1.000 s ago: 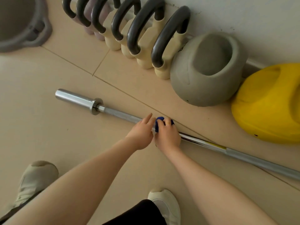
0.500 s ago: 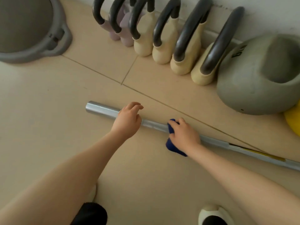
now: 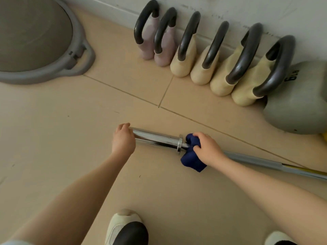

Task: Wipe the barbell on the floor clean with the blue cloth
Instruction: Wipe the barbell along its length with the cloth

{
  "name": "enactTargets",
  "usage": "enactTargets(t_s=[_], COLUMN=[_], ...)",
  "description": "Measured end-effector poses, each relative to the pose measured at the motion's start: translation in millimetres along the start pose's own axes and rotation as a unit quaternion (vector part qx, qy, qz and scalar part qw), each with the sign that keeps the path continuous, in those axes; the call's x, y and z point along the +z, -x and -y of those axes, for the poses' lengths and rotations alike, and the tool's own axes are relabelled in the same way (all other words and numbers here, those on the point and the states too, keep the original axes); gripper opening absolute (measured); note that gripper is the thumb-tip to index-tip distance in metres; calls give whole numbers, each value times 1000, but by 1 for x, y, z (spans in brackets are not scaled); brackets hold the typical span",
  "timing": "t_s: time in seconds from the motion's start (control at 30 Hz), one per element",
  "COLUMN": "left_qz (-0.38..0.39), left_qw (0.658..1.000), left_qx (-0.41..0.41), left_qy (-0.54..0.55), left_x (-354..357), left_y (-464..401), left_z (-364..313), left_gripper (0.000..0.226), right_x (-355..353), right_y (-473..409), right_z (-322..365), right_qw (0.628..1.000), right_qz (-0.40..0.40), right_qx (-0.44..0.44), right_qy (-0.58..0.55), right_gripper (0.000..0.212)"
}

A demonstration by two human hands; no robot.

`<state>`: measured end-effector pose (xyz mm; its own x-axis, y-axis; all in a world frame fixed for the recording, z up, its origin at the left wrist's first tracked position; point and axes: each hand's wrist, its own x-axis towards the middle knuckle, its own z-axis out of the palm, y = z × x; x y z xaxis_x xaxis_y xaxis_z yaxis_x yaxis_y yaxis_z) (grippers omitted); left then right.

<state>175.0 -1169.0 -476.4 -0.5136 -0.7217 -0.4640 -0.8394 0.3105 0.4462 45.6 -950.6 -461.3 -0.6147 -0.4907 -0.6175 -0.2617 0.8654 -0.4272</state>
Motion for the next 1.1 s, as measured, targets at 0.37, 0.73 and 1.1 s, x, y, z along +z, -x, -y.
enactTargets(t_s=[0.37, 0.73, 1.1], left_qz=[22, 32, 17], left_qw=[933, 929, 936], left_qx=[-134, -167, -139], left_qy=[333, 329, 323], left_x=[-4, -5, -6], left_y=[0, -4, 1], left_z=[35, 45, 44], left_gripper=[22, 19, 17], right_x=[43, 55, 58], right_y=[4, -8, -23], right_z=[39, 55, 60], right_qw=[932, 979, 991], right_qz=[-145, -94, -126], right_qx=[-249, -92, 21], right_qy=[220, 158, -41], right_gripper=[42, 32, 26])
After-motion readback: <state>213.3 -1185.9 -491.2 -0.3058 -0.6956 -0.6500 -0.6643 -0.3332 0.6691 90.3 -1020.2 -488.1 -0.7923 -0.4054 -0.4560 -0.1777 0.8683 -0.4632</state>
